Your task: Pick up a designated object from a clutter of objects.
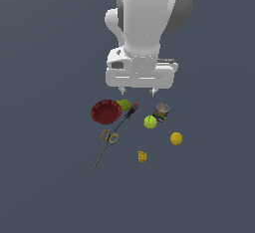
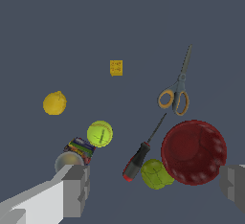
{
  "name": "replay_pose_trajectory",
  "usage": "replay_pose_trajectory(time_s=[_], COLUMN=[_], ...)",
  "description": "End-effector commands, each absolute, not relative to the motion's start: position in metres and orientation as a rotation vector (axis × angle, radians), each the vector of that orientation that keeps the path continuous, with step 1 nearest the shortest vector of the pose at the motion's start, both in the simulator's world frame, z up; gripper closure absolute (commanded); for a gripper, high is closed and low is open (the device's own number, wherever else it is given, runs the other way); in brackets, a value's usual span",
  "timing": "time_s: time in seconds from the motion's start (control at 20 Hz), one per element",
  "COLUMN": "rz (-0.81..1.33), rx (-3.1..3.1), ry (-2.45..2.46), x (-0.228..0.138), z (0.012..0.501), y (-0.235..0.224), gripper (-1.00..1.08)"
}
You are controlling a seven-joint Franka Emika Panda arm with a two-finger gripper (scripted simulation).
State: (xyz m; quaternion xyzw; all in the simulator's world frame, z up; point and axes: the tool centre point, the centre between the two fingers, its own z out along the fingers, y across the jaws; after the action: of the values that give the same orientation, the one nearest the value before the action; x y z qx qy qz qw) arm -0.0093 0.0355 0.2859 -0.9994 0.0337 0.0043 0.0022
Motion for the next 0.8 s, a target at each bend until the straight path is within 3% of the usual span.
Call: replay_pose_trajectory(time_s=[0.0,0.75], rz=[0.013,0.001], rx=[-3.137,-3.117], ry=[0.153,0.491], x=[-0.011,-0.039], z=[0.274,0.189], y=[0.045,0.114], gripper=[-0.92,-0.92])
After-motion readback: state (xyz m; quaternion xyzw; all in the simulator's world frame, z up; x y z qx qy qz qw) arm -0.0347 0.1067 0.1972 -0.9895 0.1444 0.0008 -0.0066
